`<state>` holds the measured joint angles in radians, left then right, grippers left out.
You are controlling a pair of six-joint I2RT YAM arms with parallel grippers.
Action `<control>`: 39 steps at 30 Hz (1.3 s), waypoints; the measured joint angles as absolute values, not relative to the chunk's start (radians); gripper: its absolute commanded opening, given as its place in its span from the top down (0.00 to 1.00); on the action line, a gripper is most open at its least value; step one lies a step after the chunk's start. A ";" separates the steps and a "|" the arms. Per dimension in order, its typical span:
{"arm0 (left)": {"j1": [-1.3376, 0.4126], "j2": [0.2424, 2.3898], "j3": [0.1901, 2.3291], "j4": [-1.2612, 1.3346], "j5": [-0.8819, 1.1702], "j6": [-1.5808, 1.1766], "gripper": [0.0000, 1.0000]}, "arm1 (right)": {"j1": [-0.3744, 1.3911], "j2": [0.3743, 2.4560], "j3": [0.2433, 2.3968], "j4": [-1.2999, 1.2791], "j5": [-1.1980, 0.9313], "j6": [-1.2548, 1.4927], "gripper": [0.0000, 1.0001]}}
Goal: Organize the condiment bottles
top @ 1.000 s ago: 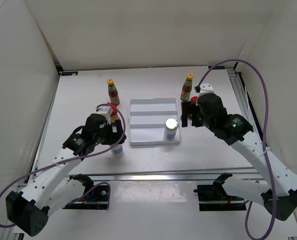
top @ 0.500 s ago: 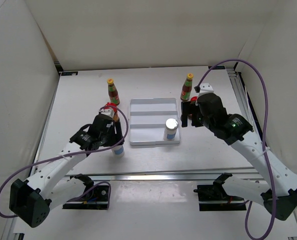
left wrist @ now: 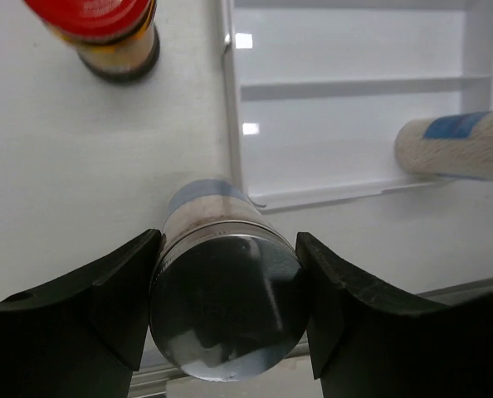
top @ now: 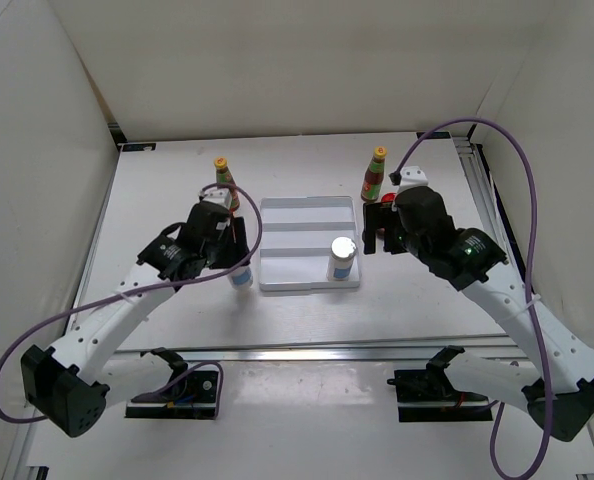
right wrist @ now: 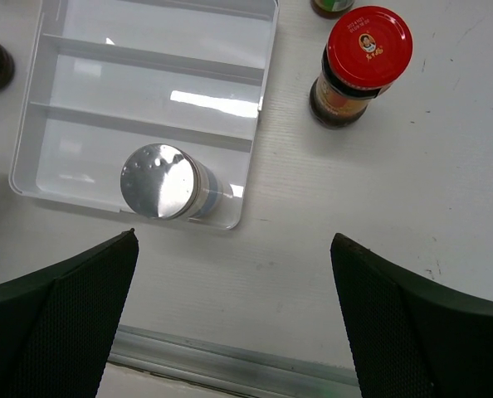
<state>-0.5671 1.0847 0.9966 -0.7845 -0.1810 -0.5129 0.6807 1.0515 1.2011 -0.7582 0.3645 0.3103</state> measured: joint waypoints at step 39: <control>-0.742 1.499 1.121 -0.478 -0.313 -0.512 0.00 | 0.673 0.928 1.169 -0.863 0.461 0.306 0.00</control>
<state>-0.7418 1.4990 1.1210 -0.4778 -0.3126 -0.5117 0.6735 0.9279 1.1687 -0.8627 0.4606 0.3061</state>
